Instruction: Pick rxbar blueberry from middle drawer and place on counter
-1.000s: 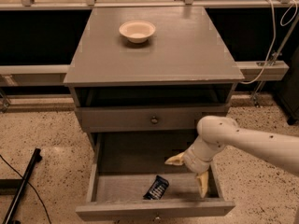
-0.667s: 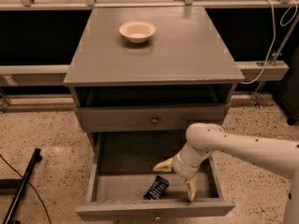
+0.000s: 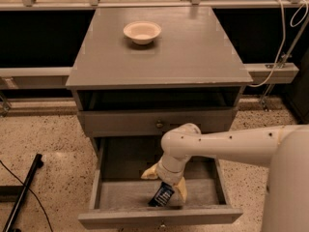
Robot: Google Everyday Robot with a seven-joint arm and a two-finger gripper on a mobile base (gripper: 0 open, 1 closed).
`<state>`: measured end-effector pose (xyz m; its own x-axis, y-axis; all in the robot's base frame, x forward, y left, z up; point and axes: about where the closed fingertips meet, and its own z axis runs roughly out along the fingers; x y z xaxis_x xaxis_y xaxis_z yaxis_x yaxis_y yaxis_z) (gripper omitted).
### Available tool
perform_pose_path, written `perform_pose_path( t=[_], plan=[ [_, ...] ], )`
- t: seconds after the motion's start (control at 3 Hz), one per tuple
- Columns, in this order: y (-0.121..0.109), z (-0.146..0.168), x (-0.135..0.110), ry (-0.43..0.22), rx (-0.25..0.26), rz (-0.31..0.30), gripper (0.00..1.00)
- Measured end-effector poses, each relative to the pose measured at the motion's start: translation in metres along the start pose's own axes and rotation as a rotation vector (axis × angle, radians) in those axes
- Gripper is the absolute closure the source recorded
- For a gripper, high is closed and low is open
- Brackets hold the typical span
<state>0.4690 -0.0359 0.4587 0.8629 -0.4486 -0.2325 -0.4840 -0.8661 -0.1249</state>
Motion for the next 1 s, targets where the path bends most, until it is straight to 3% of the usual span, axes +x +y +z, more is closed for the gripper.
perform_pose_path(
  t=[0.67,1.0],
  plan=[
    [-0.044,0.047,0.005,-0.090,-0.144,-0.052,0.00],
    [-0.052,0.074,0.014,-0.152,-0.167,-0.047,0.00]
  ],
)
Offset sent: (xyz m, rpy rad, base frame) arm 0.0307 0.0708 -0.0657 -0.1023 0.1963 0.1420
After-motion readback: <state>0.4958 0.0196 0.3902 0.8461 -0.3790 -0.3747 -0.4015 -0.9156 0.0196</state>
